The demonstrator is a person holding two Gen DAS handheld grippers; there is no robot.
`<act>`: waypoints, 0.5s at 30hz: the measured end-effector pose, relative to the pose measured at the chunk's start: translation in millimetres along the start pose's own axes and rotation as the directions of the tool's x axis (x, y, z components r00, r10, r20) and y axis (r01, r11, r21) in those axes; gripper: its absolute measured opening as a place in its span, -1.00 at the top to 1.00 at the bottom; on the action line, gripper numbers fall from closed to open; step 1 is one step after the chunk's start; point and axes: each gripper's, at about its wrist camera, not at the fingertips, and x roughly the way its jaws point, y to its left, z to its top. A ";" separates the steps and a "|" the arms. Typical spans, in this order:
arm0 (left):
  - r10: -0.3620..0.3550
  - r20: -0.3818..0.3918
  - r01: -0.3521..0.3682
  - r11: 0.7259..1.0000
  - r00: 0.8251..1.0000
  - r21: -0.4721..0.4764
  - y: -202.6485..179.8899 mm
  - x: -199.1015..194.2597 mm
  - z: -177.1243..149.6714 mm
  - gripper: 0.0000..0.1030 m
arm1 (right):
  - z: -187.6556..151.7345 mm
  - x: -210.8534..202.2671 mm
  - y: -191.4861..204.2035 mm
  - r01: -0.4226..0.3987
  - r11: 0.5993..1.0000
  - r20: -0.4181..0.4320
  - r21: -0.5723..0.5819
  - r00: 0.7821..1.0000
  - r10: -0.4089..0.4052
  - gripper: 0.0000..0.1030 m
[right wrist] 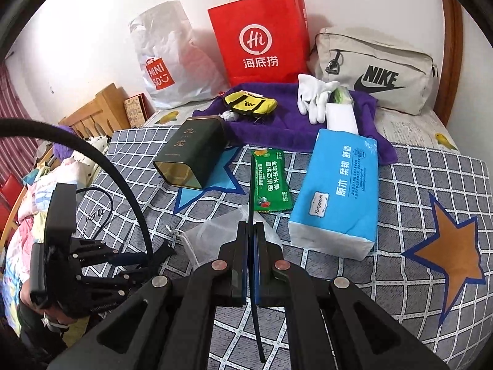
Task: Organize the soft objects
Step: 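Grasp the black watch strap on the sheet with the left gripper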
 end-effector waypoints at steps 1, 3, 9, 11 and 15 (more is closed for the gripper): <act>0.004 0.001 -0.004 1.000 1.000 0.012 -0.8 0.2 -0.6 0.54 | -0.2 0.5 -0.6 -0.002 1.000 -0.001 0.003 1.000 0.002 0.94; 0.001 -0.001 -0.001 0.999 1.000 0.045 -9.3 0.6 -1.5 0.26 | -0.5 2.0 -0.9 -0.003 1.000 -0.004 0.004 1.000 0.003 0.94; 0.043 0.016 -0.044 0.997 0.999 0.067 -19.3 9.1 7.6 0.39 | -2.7 8.2 -2.4 -0.010 1.000 -0.020 0.011 1.000 0.010 0.94; 0.047 0.024 -0.048 0.998 0.999 0.046 -14.3 11.2 11.3 0.61 | -4.5 9.3 -2.1 -0.012 1.000 -0.024 0.010 1.000 0.012 0.94; 0.022 0.017 -0.023 0.999 1.000 0.029 -8.9 9.1 11.7 0.62 | -6.4 11.6 -3.7 -0.015 1.000 -0.030 0.014 0.999 0.015 0.94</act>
